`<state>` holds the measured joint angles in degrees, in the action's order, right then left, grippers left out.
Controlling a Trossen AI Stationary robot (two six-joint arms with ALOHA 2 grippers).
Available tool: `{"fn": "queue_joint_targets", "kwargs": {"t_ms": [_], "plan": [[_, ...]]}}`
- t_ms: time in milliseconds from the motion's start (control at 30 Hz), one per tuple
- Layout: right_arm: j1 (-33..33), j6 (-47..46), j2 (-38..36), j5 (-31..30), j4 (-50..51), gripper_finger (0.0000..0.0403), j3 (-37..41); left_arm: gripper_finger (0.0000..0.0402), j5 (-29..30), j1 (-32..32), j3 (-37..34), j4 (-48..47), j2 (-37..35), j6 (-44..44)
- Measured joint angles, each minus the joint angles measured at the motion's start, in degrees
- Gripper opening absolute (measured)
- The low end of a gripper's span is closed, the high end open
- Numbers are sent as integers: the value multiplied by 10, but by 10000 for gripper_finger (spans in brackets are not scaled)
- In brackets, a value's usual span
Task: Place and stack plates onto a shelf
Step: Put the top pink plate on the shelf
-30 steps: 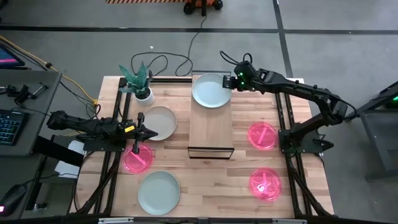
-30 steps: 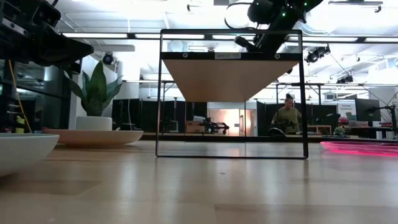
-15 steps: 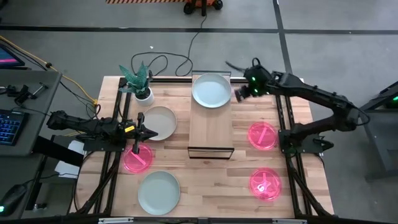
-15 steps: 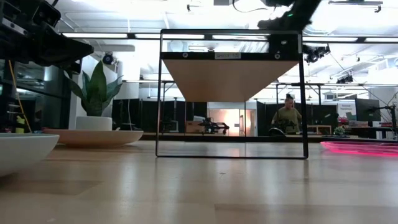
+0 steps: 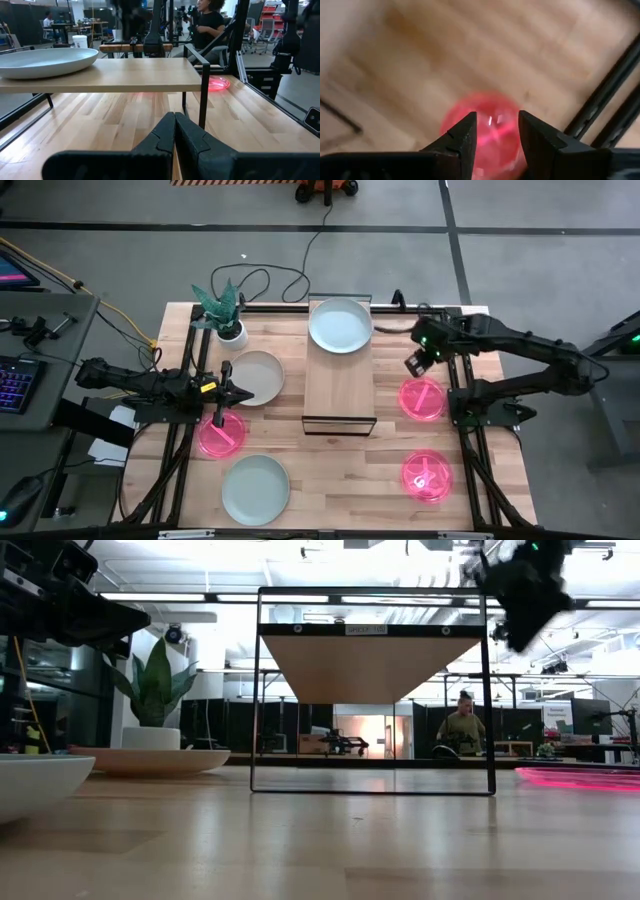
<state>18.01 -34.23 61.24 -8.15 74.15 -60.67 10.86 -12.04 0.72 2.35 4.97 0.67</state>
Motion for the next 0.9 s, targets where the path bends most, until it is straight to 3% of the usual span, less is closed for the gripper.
{"fn": "queue_joint_targets", "kwargs": {"t_ms": [200,400,633,900], "plan": [[36,-102,-29,82,-50,126,173,1,0,0,0,0,0,0],[36,-204,-31,171,-168,126,273,1,0,0,0,0,0,0],[1,-275,-31,160,-196,115,315,1,0,0,0,0,0,0],[-32,-366,-30,126,-257,12,357,1,0,0,0,0,0,0]]}}
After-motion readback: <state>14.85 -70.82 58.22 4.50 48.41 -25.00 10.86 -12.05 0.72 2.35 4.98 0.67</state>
